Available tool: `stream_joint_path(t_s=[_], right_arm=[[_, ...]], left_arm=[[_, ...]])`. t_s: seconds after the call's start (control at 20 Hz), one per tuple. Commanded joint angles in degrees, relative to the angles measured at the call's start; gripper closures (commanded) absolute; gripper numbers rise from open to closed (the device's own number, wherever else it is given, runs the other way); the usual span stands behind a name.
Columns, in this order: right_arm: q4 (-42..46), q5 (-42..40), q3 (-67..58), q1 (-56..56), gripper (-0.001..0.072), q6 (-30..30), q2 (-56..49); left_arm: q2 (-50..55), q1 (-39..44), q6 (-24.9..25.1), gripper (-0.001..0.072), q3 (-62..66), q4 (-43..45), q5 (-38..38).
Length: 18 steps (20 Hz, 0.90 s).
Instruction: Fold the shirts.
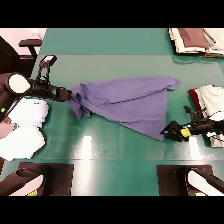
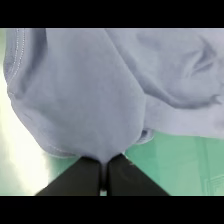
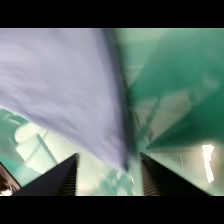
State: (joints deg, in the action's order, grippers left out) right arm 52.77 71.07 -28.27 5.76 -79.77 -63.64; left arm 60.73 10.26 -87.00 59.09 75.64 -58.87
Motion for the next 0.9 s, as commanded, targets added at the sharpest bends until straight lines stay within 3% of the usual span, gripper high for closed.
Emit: stream_joint_path(t_s=[0.0, 0.05, 0.15, 0.35, 0.55, 0.85], right_arm=[[-3.7, -6.5, 1.5, -6.0, 0.0355, 0.3, -0.1], [-3.7, -6.8, 1.5, -7.1, 0.0519, 0.3, 0.0], [-3.7, -6.8, 1.0, -8.0, 0.0695, 1.7, 0.4], [-1.7, -2.6, -11.4, -5.7, 0.0696, 2.3, 8.5], [-1.6, 5.0, -38.5, 2.6, 0.0696, 2.3, 15.8], [-1.6, 10.8, -80.1, 16.4, 0.0697, 1.5, 15.4]], left_arm=[[0.0, 0.0, 0.0, 0.0681, 0.2, 0.3, -0.3], [0.0, 0.0, 0.0, 0.0681, 0.2, 0.3, -0.3], [0.0, 0.0, 0.0, 0.0681, 1.1, 0.3, -1.7], [-0.7, 0.0, 1.2, 0.0681, 14.3, 1.6, -9.7], [-4.5, 0.0, 1.9, 0.0681, 37.1, 3.8, -14.0], [-10.4, 0.0, 0.9, 0.0682, 66.6, 3.8, -14.3]])
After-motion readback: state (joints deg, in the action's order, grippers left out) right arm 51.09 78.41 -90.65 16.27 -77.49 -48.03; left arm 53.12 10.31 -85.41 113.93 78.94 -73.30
